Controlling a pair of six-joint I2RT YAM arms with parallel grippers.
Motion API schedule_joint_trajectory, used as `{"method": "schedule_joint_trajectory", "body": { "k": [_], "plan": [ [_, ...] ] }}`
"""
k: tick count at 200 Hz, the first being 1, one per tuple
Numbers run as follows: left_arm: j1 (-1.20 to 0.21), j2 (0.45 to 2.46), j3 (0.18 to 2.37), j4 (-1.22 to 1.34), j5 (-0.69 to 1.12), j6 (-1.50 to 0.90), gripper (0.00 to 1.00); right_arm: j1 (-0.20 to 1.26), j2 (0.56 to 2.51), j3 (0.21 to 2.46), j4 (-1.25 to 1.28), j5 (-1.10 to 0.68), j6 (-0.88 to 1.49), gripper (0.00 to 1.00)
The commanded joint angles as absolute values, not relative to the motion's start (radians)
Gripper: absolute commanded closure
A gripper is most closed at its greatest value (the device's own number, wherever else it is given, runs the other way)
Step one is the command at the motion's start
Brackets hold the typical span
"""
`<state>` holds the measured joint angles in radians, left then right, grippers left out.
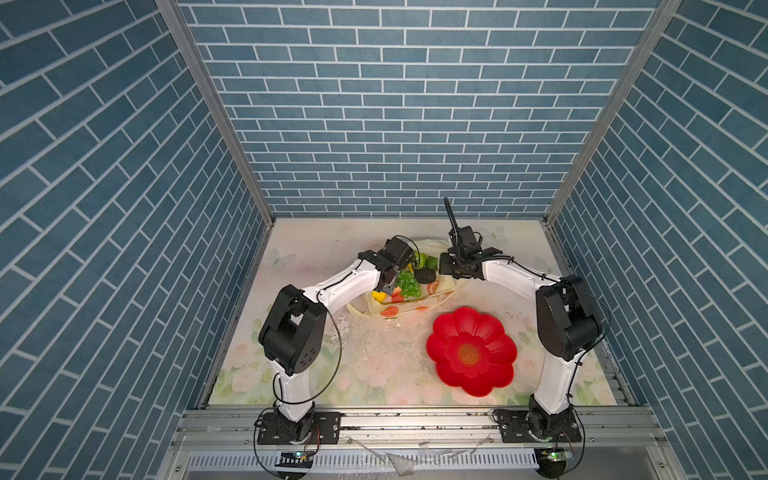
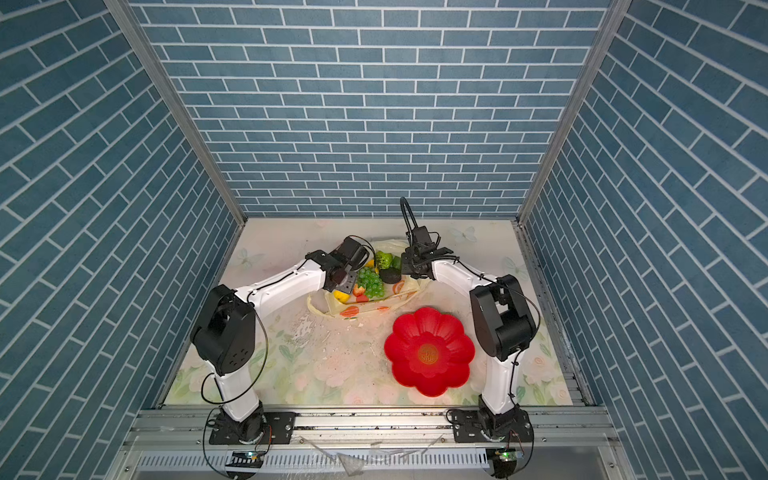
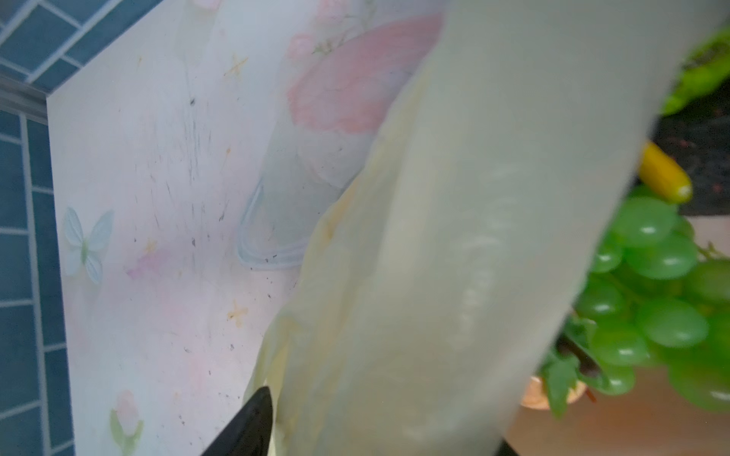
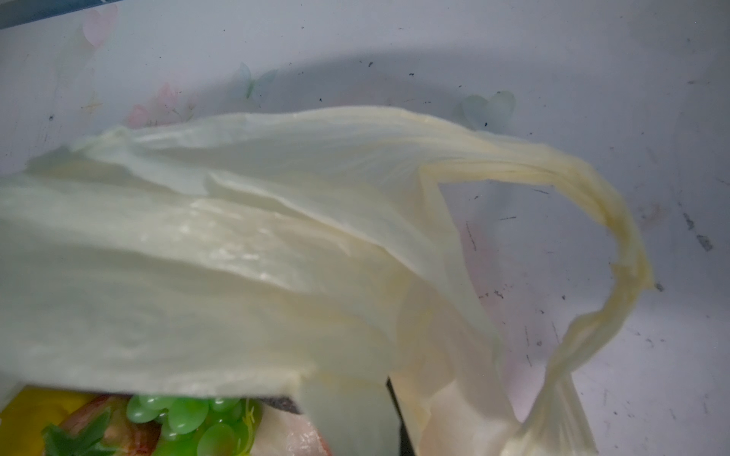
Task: Take fruits out of the plastic bag
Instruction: Move the plastic bag to the center of the table.
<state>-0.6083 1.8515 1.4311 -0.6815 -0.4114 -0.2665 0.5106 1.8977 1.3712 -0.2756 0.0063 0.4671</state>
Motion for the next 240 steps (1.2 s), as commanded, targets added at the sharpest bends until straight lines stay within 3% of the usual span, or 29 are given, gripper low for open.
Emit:
{"method": "schedule_joint_trajectory", "body": {
  "k": [1, 35, 67, 122, 189, 240],
  "plan": [
    [-0.567, 1.845, 1.413, -0.666, -0.383, -0.290, 0.49, 0.517, 1.883, 1.377, -0.275, -0.001, 0.487, 1.00],
    [-0.496, 1.773, 1.307, -0.574, -0.290, -0.347, 0.83, 0.517, 1.911, 1.419, -0.288, -0.014, 0.476, 1.00],
    [-0.462, 1.632, 1.163, -0.482, -0.288, -0.395, 0.97, 0.537, 1.955, 1.470, -0.289, -0.077, 0.497, 1.00],
    [-0.446, 1.415, 0.920, -0.349, -0.250, -0.439, 1.00, 0.590, 2.006, 1.541, -0.306, -0.081, 0.500, 1.00],
    [-0.450, 1.407, 0.842, -0.242, -0.145, -0.374, 1.00, 0.590, 1.993, 1.535, -0.350, -0.005, 0.469, 1.00],
    [-0.448, 1.381, 0.819, -0.188, -0.168, -0.332, 1.00, 0.595, 1.982, 1.558, -0.386, 0.000, 0.466, 0.88]
  ]
}}
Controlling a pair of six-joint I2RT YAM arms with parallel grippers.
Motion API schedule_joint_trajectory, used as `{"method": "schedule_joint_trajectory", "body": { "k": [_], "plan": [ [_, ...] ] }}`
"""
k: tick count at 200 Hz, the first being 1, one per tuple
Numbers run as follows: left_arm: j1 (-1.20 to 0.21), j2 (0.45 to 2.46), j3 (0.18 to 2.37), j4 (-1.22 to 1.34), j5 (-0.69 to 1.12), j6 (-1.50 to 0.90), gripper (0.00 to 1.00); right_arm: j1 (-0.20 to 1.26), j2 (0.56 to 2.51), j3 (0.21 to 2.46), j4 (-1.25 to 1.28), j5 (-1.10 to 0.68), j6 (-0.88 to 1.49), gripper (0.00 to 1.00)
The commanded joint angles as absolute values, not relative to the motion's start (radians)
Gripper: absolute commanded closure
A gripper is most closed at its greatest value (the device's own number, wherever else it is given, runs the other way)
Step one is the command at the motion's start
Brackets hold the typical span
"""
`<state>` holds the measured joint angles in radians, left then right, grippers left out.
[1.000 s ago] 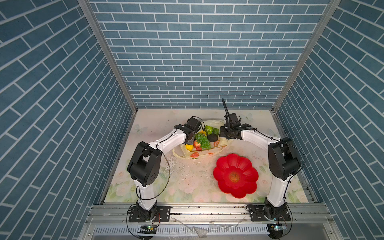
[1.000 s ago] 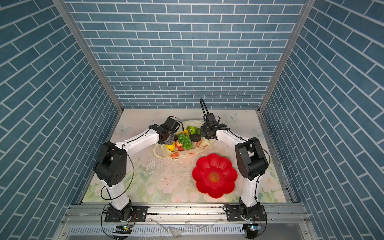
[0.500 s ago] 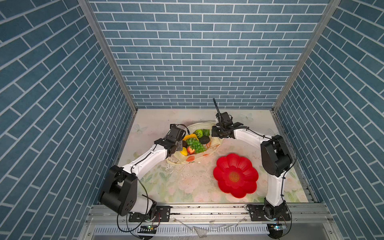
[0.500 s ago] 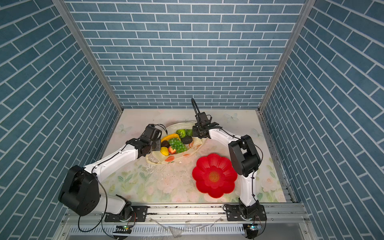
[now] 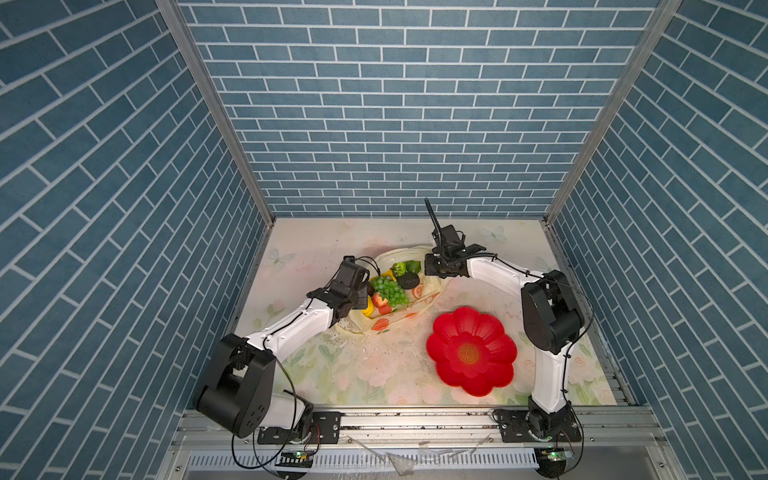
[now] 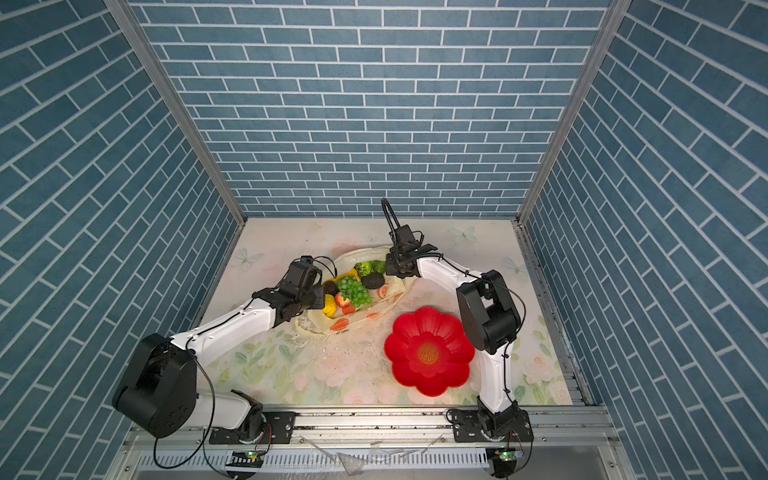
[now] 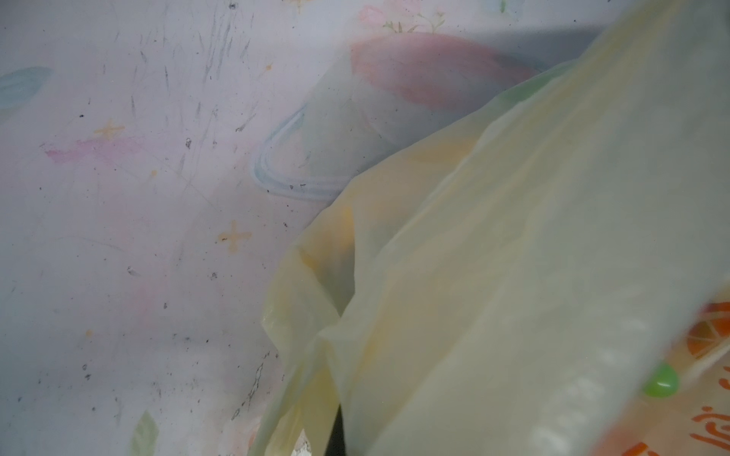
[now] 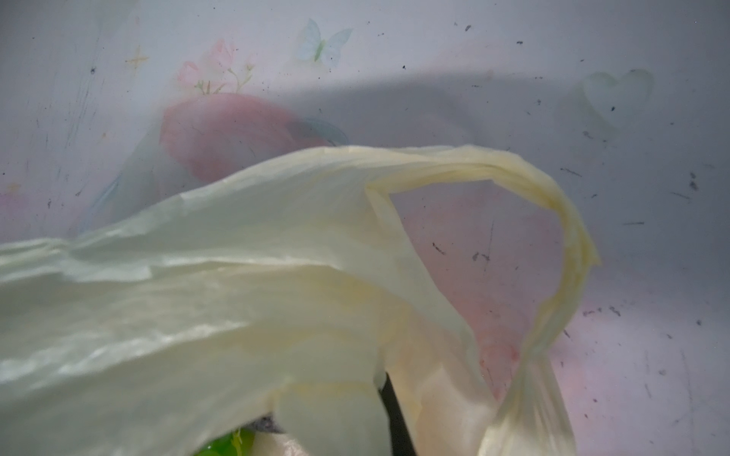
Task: Take fruits out of the plastic bag
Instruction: Move the plastic bag to the center of the table.
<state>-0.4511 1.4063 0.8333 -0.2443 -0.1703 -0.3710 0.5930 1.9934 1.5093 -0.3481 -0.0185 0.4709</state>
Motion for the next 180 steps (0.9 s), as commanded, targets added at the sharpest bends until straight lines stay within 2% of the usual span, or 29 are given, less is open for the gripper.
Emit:
{"method": "schedule_joint_trajectory", "body": {
  "k": [1, 30, 65, 118, 134, 180],
  "plan": [
    [-0.449, 1.381, 0.817, -0.186, -0.169, -0.331, 1.00, 0.595, 1.980, 1.558, -0.387, 0.000, 0.465, 0.87],
    [-0.449, 1.367, 0.790, -0.157, -0.175, -0.316, 1.00, 0.612, 1.940, 1.557, -0.438, 0.025, 0.482, 0.73],
    [-0.448, 1.345, 0.760, -0.120, -0.157, -0.322, 1.00, 0.666, 1.861, 1.529, -0.472, 0.047, 0.517, 0.64],
    [-0.448, 1.338, 0.739, -0.081, -0.108, -0.331, 1.00, 0.777, 1.843, 1.526, -0.472, 0.052, 0.585, 0.62],
    [-0.448, 1.335, 0.736, -0.078, -0.106, -0.332, 1.00, 0.792, 1.856, 1.534, -0.453, 0.059, 0.608, 0.59],
    [-0.449, 1.326, 0.730, -0.077, -0.122, -0.333, 1.00, 0.796, 1.982, 1.632, -0.421, 0.065, 0.544, 0.54]
  ]
}}
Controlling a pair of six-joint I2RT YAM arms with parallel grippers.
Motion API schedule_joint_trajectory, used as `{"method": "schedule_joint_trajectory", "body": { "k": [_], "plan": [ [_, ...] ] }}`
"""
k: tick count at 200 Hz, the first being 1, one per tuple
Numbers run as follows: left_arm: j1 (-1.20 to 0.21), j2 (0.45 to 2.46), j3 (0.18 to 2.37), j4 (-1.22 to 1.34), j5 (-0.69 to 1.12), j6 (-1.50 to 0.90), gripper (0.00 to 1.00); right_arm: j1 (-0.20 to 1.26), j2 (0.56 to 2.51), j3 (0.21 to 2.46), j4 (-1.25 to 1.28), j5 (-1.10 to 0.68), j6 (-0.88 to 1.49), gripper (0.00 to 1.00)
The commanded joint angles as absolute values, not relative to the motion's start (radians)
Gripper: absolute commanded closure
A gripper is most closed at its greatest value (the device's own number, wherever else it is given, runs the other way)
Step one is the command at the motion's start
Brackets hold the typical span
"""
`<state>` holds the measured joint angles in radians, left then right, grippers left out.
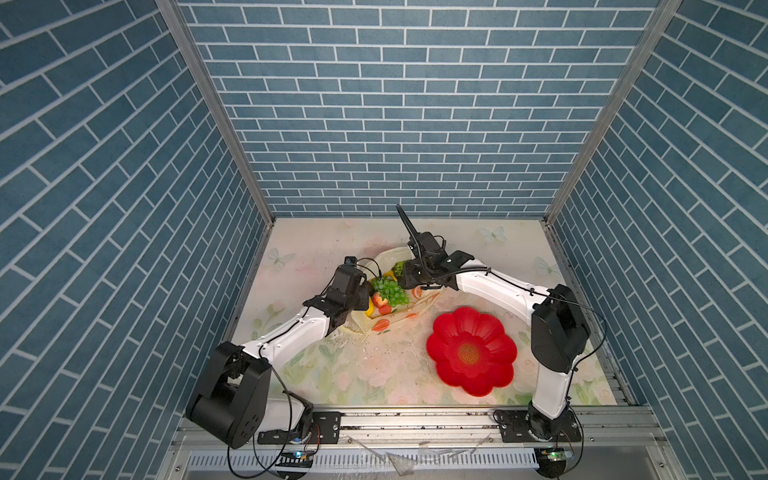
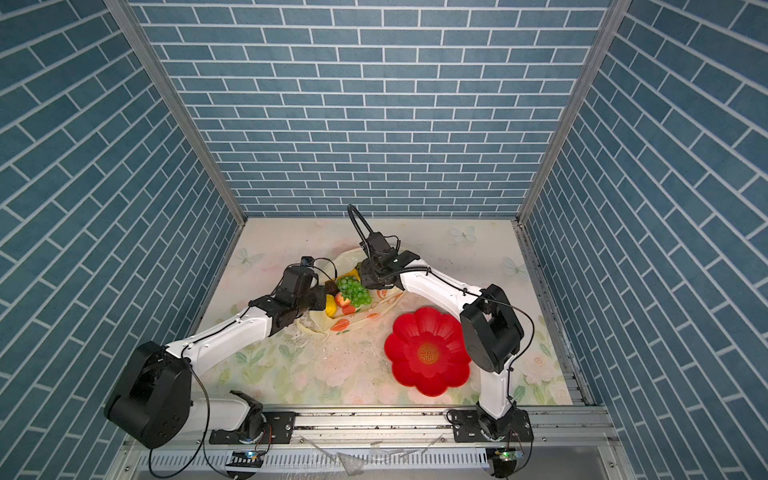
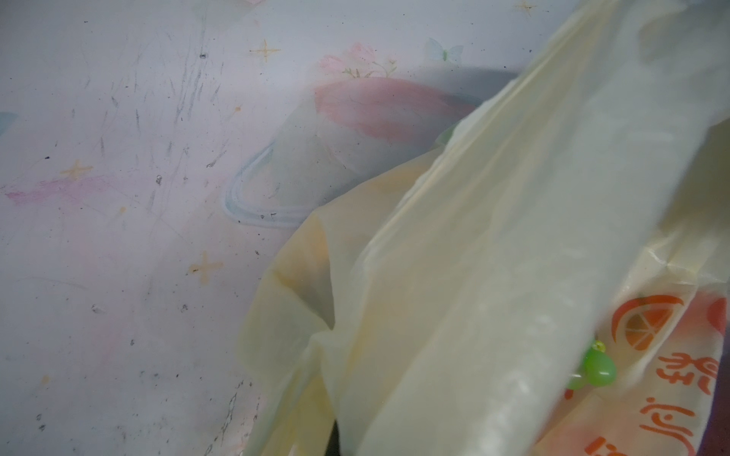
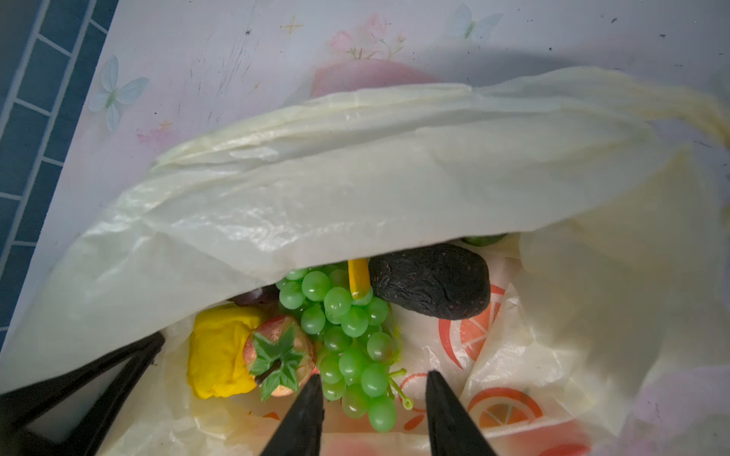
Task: Take fruits out of the plastic bag
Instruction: Move the plastic bag to the center of the table, then pick up the fruit from the plastic bag.
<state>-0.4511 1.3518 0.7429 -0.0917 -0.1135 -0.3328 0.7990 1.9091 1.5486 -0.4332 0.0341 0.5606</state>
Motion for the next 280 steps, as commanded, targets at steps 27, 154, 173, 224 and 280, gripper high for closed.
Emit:
{"method": "schedule_joint_trajectory", "body": {
  "k": [27, 154, 173, 224, 280],
  "plan": [
    [-0.448, 1.313, 0.721, -0.077, -0.146, -0.333, 1.00, 0.791, 2.066, 1.725, -0.435, 0.114, 0.501, 0.51],
    [-0.449, 1.302, 0.709, -0.060, -0.131, -0.333, 1.00, 0.748, 2.278, 1.919, -0.400, 0.077, 0.807, 0.33],
    [-0.448, 1.302, 0.709, -0.058, -0.129, -0.333, 1.00, 0.748, 2.279, 1.917, -0.373, 0.072, 0.879, 0.32],
    [-0.448, 1.302, 0.706, -0.054, -0.118, -0.335, 1.00, 0.746, 2.314, 1.971, -0.394, 0.104, 0.945, 0.31],
    [-0.449, 1.300, 0.705, -0.051, -0.117, -0.336, 1.00, 0.746, 2.385, 2.042, -0.440, 0.088, 0.953, 0.32]
  ]
}}
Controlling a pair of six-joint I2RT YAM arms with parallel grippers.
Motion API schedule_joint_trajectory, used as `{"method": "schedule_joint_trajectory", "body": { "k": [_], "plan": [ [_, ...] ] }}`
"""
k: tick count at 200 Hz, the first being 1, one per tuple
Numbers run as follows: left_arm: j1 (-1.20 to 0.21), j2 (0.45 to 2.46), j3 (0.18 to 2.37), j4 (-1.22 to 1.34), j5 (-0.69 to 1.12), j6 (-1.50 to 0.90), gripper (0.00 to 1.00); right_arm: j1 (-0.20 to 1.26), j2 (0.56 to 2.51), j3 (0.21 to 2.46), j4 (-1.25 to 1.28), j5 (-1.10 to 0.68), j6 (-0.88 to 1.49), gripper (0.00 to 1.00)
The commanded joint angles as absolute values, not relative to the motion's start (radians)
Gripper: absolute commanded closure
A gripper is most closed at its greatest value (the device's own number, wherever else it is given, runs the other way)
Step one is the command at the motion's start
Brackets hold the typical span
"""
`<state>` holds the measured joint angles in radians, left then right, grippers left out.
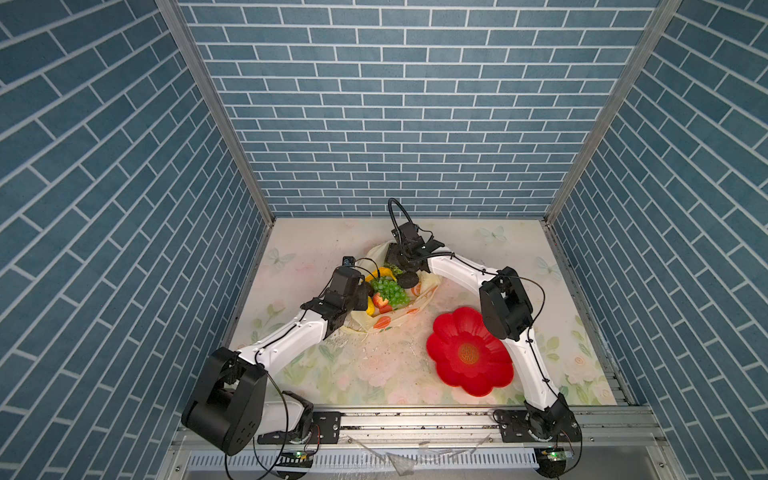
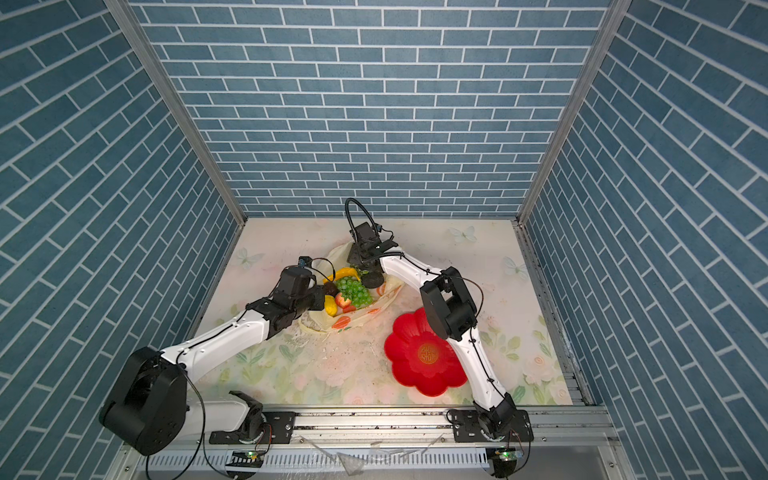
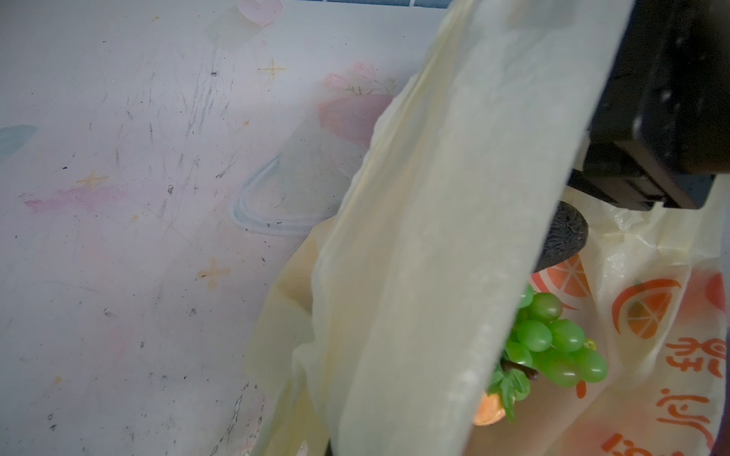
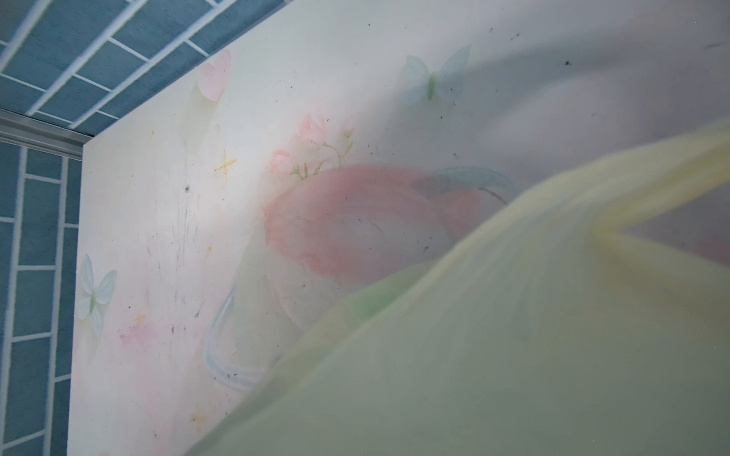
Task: Take fruits out of the plastic bag
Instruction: Pick up the fruit from the plastic bag.
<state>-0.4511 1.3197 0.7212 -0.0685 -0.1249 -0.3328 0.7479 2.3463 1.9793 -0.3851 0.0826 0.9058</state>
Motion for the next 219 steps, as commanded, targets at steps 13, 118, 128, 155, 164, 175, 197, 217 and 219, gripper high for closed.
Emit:
{"method": "schedule_joint_trajectory", "body": {
  "k": [13, 118, 128, 155, 164, 175, 197, 217, 219],
  "plan": [
    [-0.449, 1.301, 0.705, -0.051, -0.118, -0.335, 1.00, 0.746, 2.395, 2.045, -0.451, 0.095, 0.951, 0.31],
    [-0.448, 1.305, 0.705, -0.048, -0.120, -0.336, 1.00, 0.744, 2.415, 2.052, -0.444, 0.071, 0.921, 0.37],
    [-0.449, 1.307, 0.704, -0.048, -0.120, -0.336, 1.00, 0.744, 2.399, 2.036, -0.425, 0.074, 0.912, 0.40],
    [-0.448, 1.309, 0.705, -0.048, -0.123, -0.334, 1.00, 0.745, 2.348, 1.984, -0.393, 0.071, 0.879, 0.42],
    [-0.449, 1.312, 0.704, -0.048, -0.124, -0.336, 1.00, 0.747, 2.329, 1.968, -0.389, 0.071, 0.864, 0.42],
    [-0.448, 1.313, 0.704, -0.049, -0.126, -0.336, 1.00, 0.751, 2.301, 1.943, -0.383, 0.069, 0.841, 0.42],
    [-0.449, 1.319, 0.705, -0.049, -0.135, -0.337, 1.00, 0.763, 2.231, 1.878, -0.376, 0.079, 0.792, 0.42],
    [-0.449, 1.320, 0.706, -0.051, -0.136, -0.339, 1.00, 0.777, 2.157, 1.812, -0.373, 0.104, 0.751, 0.43],
    [-0.448, 1.320, 0.706, -0.051, -0.136, -0.339, 1.00, 0.779, 2.152, 1.807, -0.374, 0.105, 0.746, 0.43]
  ]
}}
